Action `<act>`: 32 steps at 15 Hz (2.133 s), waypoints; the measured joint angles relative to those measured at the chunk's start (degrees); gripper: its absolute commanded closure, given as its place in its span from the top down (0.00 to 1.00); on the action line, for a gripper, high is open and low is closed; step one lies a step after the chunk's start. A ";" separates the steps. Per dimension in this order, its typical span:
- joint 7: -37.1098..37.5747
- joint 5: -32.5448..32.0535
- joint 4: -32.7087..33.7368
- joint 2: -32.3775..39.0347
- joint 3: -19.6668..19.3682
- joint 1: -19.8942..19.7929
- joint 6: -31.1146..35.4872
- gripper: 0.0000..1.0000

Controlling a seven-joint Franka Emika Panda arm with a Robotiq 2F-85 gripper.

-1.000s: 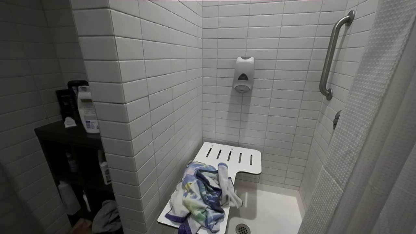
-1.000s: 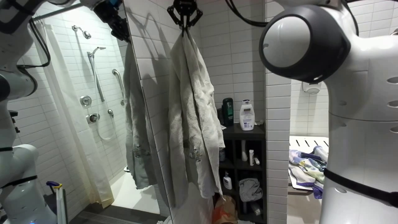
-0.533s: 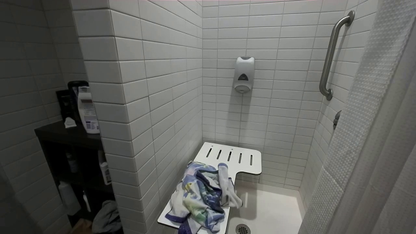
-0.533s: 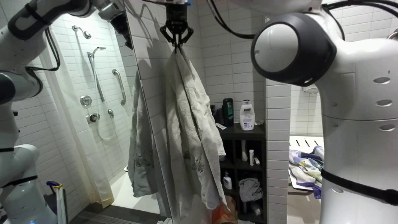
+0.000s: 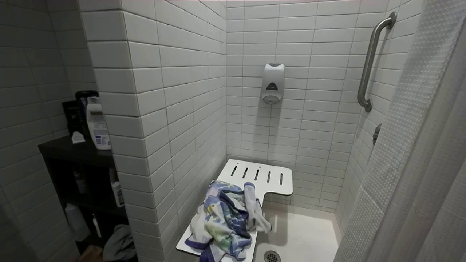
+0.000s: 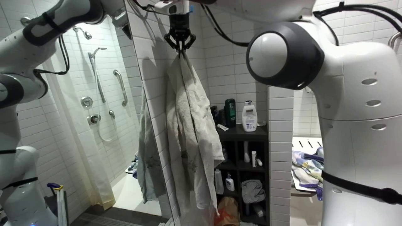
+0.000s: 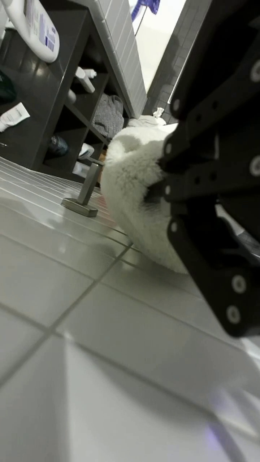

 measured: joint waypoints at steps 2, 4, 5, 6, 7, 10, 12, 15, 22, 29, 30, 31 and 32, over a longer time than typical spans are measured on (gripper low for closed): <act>0.03 -0.37 0.15 0.62 -0.02 -1.02 0.26 0.02; 0.07 0.54 0.94 2.04 -0.06 -2.56 0.49 0.02; 0.06 1.66 1.55 2.97 -0.06 -3.65 0.70 0.02; 0.06 2.93 2.15 3.92 -0.02 -4.76 1.03 0.02; 0.06 4.10 2.76 4.87 0.05 -5.85 1.43 0.02; 0.06 7.57 4.59 7.47 0.23 -8.66 1.87 0.02; 0.06 9.68 5.58 8.78 0.22 -10.25 1.88 0.02; 0.06 11.50 6.72 10.37 0.24 -12.29 1.80 0.02; 0.21 16.10 7.49 13.91 0.08 -17.06 0.67 0.32; 1.01 18.23 10.33 16.67 0.09 -19.66 -4.82 0.71; 1.29 18.23 10.84 16.70 0.09 -19.67 -5.27 0.79; 1.64 18.23 11.34 16.71 0.10 -19.66 -5.60 0.85; 2.12 18.23 11.85 16.71 0.10 -19.66 -5.94 0.92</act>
